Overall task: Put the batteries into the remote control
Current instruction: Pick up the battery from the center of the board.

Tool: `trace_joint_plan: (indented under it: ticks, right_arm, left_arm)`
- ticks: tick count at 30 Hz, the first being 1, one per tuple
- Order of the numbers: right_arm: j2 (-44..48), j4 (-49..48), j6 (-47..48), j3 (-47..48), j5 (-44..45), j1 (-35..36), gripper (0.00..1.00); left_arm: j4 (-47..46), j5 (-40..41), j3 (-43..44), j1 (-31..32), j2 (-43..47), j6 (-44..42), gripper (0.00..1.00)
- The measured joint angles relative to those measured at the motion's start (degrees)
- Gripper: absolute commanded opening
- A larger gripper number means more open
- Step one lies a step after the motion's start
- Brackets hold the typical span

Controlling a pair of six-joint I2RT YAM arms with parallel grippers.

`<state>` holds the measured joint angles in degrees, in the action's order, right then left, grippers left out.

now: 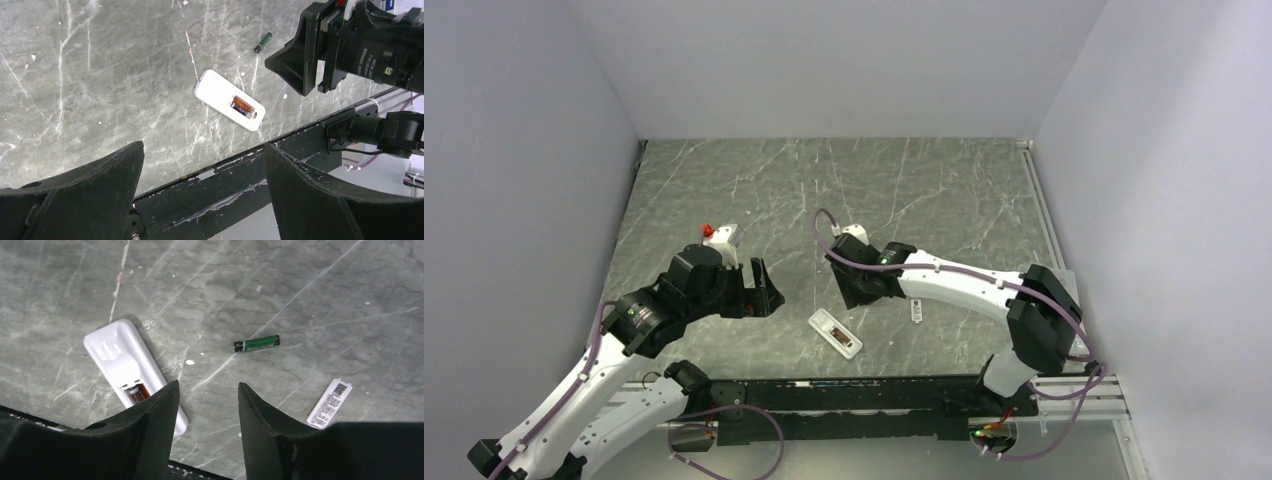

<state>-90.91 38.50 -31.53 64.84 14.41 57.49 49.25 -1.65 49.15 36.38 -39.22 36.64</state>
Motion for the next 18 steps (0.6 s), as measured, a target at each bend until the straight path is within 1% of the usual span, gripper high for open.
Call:
trace_joint_plan:
  ticks: [12,18]
  right_arm:
    - [-0.39,-2.51,3.17,-1.62,-3.72,-5.70,0.50]
    - [-3.26,-4.28,4.70,-1.60,-5.88,-7.98,0.50]
  left_arm:
    - [-0.02,-0.02,0.00,0.00,-0.79,0.00,0.94]
    - [-0.02,-0.04,0.00,0.00,-0.87,0.00,0.94]
